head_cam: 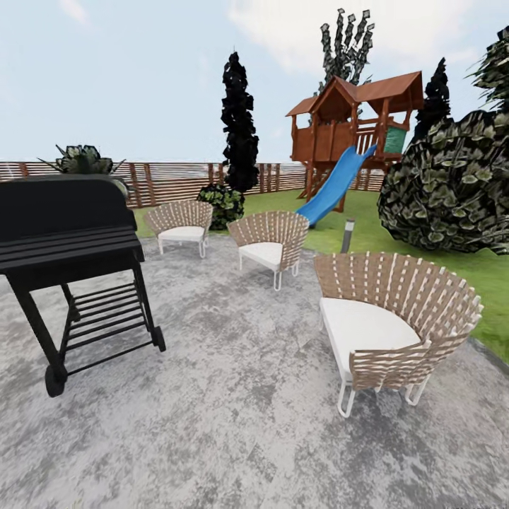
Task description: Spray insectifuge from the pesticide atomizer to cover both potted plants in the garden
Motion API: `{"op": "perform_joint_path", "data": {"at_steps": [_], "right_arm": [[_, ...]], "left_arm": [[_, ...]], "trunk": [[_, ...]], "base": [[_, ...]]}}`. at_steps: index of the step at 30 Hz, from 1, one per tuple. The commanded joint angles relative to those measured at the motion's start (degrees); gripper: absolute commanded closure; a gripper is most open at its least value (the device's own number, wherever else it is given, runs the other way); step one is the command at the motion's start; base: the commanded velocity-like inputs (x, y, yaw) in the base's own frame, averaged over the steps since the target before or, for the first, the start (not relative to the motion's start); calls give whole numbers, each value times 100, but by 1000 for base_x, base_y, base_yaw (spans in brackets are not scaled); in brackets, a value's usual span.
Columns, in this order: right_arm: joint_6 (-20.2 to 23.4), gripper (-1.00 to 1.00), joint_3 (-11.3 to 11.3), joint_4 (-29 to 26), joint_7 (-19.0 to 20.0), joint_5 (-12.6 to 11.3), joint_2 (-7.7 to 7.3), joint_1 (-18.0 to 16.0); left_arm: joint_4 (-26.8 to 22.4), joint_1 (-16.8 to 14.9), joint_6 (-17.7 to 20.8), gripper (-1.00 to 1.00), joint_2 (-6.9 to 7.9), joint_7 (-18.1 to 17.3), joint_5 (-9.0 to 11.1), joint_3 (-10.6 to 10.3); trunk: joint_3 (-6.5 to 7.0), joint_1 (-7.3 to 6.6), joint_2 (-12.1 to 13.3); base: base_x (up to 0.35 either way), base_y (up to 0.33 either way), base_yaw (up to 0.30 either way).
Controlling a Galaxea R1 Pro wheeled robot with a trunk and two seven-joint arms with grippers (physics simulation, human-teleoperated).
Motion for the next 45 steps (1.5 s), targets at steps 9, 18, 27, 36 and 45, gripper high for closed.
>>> {"op": "perform_joint_path", "data": {"at_steps": [9,18,27,36,45], "right_arm": [[-19,-100,-1,7,-3,5,1,-5],[-19,-100,-1,7,-3,5,1,-5],[-23,-100,-1,7,1,4,1,-5],[-28,-100,7,7,-3,11,23,-4],[-28,-100,8,16,-3,16,27,-5]], "left_arm": [[2,3,-19,-100,3,-1,5,1],[4,3,-19,-100,3,-1,3,1],[3,-1,-19,-100,6,-1,5,32],[-4,-2,-19,-100,7,5,5,45],[-4,-2,-19,-100,6,17,5,45]], "trunk": [[-6,2,-3],[-6,2,-3],[-6,2,-3],[-6,2,-3],[-6,2,-3]], "base": [[269,-228,-268],[269,-228,-268],[269,-229,-260],[236,-247,1],[137,-303,258]]}}
